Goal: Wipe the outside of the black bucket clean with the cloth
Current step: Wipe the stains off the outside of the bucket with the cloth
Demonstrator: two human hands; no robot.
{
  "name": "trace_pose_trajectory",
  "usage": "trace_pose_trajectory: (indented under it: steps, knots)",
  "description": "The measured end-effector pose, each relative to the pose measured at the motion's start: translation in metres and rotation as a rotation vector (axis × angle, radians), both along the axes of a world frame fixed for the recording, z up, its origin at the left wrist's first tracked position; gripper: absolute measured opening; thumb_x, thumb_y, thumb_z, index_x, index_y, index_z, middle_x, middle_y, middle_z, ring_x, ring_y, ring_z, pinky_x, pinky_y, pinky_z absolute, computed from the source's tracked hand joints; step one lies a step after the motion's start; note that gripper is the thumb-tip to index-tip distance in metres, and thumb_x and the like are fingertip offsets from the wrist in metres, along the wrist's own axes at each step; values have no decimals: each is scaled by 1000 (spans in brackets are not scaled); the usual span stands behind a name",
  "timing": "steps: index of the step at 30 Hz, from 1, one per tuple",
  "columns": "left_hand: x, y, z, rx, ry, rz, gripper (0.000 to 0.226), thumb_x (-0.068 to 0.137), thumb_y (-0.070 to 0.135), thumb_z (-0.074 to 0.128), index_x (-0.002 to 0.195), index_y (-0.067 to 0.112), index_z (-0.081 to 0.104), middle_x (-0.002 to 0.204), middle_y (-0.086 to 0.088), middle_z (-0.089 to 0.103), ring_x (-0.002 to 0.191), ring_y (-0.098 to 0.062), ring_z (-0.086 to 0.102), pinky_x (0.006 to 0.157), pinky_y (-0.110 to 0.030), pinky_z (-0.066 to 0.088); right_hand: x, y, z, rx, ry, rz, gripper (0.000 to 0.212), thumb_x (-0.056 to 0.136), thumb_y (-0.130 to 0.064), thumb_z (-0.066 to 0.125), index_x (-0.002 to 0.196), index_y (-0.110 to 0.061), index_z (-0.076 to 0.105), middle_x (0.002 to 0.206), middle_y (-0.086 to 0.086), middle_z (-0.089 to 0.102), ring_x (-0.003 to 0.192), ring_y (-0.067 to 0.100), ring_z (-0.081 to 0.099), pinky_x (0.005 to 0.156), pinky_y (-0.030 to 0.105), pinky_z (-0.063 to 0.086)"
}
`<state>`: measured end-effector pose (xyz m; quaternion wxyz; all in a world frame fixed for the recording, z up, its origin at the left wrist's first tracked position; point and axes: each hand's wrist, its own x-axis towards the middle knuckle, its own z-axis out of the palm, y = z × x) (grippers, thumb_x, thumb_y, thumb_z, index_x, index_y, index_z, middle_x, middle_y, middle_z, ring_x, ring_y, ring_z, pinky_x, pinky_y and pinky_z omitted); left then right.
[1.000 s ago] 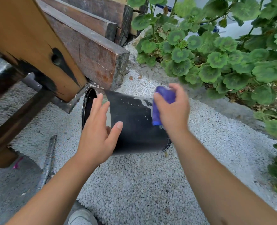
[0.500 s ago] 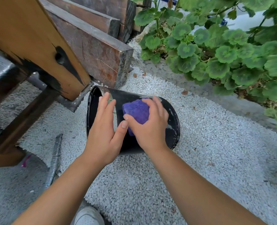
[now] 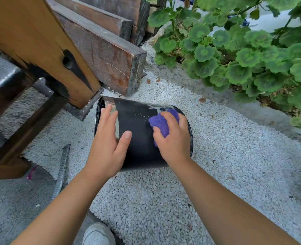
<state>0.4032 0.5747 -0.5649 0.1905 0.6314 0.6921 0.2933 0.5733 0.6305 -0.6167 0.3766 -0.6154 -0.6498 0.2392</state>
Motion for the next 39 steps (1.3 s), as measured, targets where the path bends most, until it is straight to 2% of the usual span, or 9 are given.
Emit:
trace_pose_trajectory:
  steps: [5, 14, 20, 25, 28, 30, 34, 36, 39]
  knots:
    - [3, -1, 0, -20, 19, -7, 72, 95, 48, 34, 152, 5, 26, 164, -6, 13, 151, -14, 4, 109, -3, 1, 25, 3, -18, -89, -70, -70, 44, 81, -33, 66, 124, -28, 57, 130, 9, 48, 105, 31, 58, 87, 40, 52]
    - [17, 8, -1, -27, 62, -36, 71, 97, 40, 47, 154, 8, 18, 165, 2, 1, 150, -9, -2, 106, 0, -3, 71, 5, -48, -226, -142, -262, 46, 86, -36, 62, 130, -31, 50, 131, 7, 44, 102, 29, 58, 83, 39, 52]
    - [26, 5, 2, -46, 73, -46, 79, 93, 50, 45, 155, 10, 15, 165, 8, -4, 148, 0, -8, 114, -15, 4, 89, 20, -48, -284, -5, -313, 46, 81, -28, 66, 124, -33, 53, 121, -2, 50, 91, 16, 53, 78, 27, 39]
    - [18, 1, -1, -53, 83, -14, 80, 92, 52, 43, 154, 9, 17, 163, 8, -1, 147, 2, -7, 106, 0, -5, 98, 50, -20, -253, 257, -517, 42, 80, -22, 68, 120, -30, 57, 120, 1, 56, 99, 17, 60, 76, 17, 42]
    - [11, -2, -5, -50, 76, -19, 81, 92, 52, 43, 154, 7, 17, 163, 5, -1, 145, 7, -10, 107, -2, -4, 76, 62, 6, -179, 291, -453, 43, 80, -15, 69, 120, -27, 59, 129, 0, 44, 88, -2, 55, 62, -4, 36]
    - [12, -4, -6, -43, 68, -43, 83, 92, 54, 43, 154, 6, 16, 163, 3, -1, 146, 4, -9, 109, -3, -4, 46, 59, 23, -128, 263, -325, 44, 80, -11, 71, 121, -24, 61, 132, -2, 39, 85, -6, 55, 57, -6, 36]
    - [22, -7, -10, -26, 32, -123, 85, 92, 51, 44, 153, -2, 16, 163, -5, -2, 151, -13, -4, 119, -20, 5, -14, 30, 47, 49, 5, 39, 44, 74, -22, 69, 116, -31, 62, 144, 3, 39, 106, 23, 58, 80, 22, 43]
    - [27, -7, -10, -31, -7, -170, 83, 92, 48, 43, 153, -1, 15, 164, -13, 1, 151, -17, -6, 121, -36, 12, -30, 18, 47, 112, -98, 148, 43, 71, -24, 69, 113, -31, 62, 141, 5, 43, 106, 29, 60, 77, 34, 48]
    - [28, -9, -10, -8, -18, -210, 88, 93, 57, 42, 153, 0, 13, 164, -13, -1, 151, -19, -8, 121, -32, 13, -27, 16, 37, 15, -109, 126, 41, 73, -26, 70, 113, -31, 64, 141, 3, 45, 106, 29, 60, 74, 39, 51]
